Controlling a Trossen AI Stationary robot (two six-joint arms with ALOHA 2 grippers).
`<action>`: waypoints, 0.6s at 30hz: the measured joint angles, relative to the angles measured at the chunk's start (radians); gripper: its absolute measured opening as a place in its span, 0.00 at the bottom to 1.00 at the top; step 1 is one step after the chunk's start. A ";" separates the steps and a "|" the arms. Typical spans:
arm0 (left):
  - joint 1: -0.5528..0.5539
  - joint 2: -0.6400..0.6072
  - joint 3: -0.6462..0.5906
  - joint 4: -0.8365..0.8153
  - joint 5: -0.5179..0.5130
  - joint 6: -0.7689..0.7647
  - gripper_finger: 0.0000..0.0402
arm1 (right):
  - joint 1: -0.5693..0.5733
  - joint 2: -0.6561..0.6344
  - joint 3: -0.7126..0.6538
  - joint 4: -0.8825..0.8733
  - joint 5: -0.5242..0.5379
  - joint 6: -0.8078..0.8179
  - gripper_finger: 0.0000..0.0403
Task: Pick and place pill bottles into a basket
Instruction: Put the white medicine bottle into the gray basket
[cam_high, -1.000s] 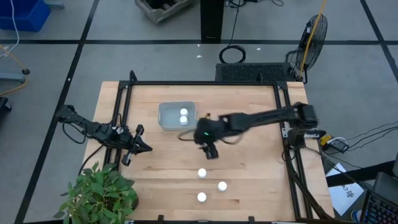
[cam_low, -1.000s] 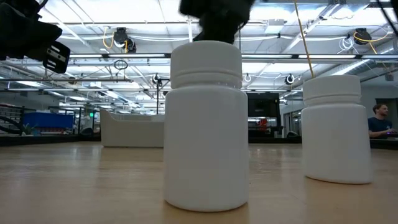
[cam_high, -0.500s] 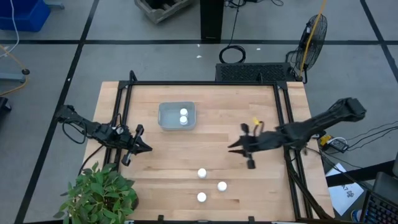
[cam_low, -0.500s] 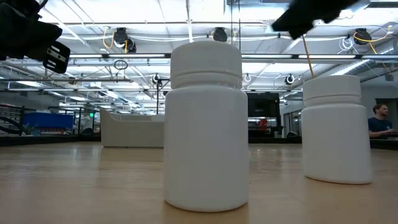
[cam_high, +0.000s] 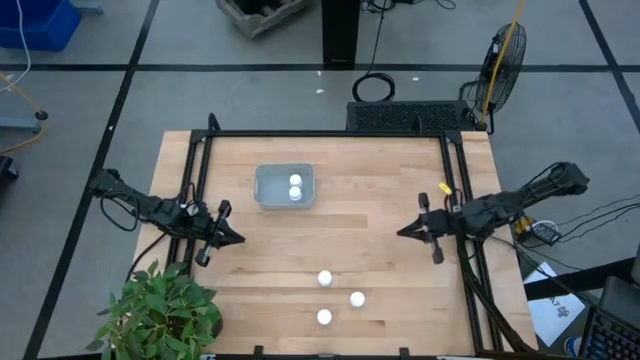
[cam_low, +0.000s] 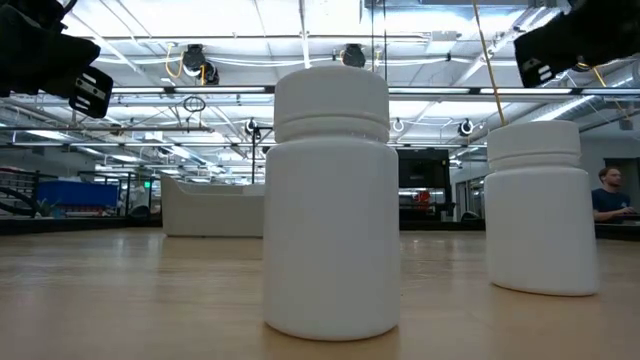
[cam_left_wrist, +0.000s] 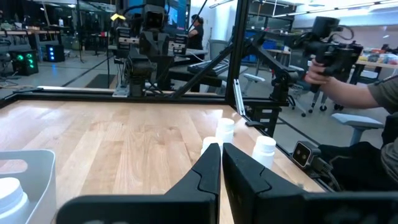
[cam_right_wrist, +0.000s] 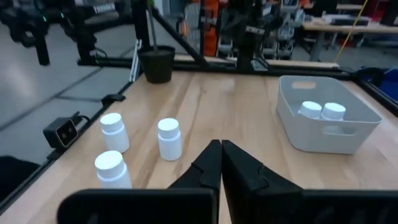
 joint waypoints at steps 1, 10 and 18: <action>0.000 0.000 0.000 0.000 0.000 0.000 0.06 | 0.000 -0.034 -0.016 0.001 -0.001 0.004 0.01; 0.000 0.000 0.000 0.000 0.000 0.000 0.06 | 0.001 -0.204 -0.172 0.050 0.001 0.034 0.01; 0.000 0.000 0.000 0.002 0.000 0.000 0.06 | 0.002 -0.198 -0.314 0.133 -0.003 0.258 0.01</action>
